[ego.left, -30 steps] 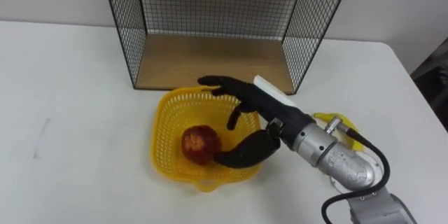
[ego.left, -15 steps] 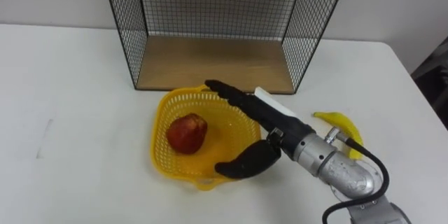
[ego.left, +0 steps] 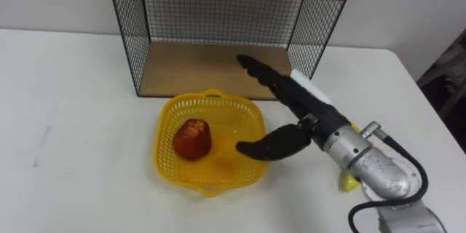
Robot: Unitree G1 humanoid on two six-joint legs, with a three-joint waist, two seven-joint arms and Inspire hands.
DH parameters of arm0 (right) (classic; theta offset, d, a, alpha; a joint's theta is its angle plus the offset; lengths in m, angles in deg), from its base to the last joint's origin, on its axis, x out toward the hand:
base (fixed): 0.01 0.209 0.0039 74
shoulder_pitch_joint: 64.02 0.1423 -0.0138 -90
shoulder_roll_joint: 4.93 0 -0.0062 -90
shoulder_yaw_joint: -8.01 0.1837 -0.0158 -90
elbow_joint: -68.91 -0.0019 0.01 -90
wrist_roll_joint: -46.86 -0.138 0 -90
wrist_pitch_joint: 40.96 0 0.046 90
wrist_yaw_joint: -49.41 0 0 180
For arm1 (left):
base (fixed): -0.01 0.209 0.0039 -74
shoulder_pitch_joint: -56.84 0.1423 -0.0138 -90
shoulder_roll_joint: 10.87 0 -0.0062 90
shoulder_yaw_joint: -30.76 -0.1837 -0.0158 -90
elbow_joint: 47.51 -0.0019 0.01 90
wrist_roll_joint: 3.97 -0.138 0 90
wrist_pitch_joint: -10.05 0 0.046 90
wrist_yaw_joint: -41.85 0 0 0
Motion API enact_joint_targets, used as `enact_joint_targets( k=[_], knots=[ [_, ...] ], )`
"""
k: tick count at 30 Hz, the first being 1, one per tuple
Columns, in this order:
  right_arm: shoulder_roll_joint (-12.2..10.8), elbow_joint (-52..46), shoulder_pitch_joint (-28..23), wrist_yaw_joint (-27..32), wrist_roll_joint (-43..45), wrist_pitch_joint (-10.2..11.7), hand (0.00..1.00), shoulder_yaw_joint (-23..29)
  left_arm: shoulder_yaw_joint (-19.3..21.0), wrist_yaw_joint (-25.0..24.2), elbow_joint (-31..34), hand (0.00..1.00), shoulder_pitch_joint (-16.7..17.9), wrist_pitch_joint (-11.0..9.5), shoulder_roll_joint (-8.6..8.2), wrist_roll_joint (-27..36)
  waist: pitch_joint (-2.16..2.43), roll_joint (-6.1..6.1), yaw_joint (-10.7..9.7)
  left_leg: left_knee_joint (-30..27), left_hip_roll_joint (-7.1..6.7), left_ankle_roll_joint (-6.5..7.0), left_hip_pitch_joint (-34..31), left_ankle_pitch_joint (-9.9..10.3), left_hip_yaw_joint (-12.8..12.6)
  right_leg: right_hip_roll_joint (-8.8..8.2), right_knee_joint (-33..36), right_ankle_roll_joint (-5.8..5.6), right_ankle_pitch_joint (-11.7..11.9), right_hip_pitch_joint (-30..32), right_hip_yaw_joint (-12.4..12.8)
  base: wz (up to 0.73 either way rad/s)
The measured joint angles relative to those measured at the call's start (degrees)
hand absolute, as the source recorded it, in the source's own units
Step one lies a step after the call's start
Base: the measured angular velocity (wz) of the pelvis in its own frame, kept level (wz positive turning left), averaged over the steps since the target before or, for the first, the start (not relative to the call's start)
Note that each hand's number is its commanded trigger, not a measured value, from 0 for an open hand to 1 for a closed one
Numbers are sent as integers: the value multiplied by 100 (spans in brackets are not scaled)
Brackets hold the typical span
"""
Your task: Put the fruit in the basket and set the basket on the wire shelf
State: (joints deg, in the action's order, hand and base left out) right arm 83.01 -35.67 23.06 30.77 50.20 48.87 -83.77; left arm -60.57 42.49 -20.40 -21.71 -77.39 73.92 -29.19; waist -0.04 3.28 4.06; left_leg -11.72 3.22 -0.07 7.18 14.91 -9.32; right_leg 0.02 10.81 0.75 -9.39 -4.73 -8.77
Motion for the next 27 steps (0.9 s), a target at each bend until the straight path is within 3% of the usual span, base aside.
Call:
enact_joint_targets(
  k=[3, 9, 13, 17, 21, 27],
  knots=[
    [2, 0, 96, 475, -532, 71, 0, 367, 5, 25, 12, 0, 115, -14, 2, 1, 1, -9, -120, -1, -3, -1, 0, 0, -3, 13, -1, 1, 0, 1, 3, 0],
    [-7, -1, 91, 967, -627, 167, 0, 813, 137, 51, 13, 0, 315, -50, -59, -28, 25, -2, -369, 3, -2, -2, 21, 0, -20, 22, -3, 0, 0, 0, 12, -1],
    [-7, 15, 44, 1171, -752, 203, 0, 968, 304, 46, 31, 0, 362, -49, -77, -27, 21, -2, -408, 14, -4, -2, 36, 0, -52, 25, -17, 0, 0, -8, 33, -3],
    [-5, 326, 9, 1655, -311, 222, 0, 1106, 489, 45, 44, 0, 446, -29, -81, -41, 37, 38, -427, 17, -5, -2, 74, 0, -89, 23, -6, 0, 0, -14, 77, -6],
    [18, 1080, -43, 2176, 394, 146, 0, 1198, 644, 54, 83, 0, 495, 131, -108, -42, 45, 72, -386, 57, 1, -2, 124, 0, -111, 20, 5, 0, 0, -37, 90, -3],
    [24, 1900, -87, 2542, 610, -66, 0, 1205, 680, 112, 258, 0, 560, 390, -130, -5, 42, 51, -401, 76, -4, -3, 134, -1, -116, 22, -7, -1, 0, -47, 72, 0]
  ],
)
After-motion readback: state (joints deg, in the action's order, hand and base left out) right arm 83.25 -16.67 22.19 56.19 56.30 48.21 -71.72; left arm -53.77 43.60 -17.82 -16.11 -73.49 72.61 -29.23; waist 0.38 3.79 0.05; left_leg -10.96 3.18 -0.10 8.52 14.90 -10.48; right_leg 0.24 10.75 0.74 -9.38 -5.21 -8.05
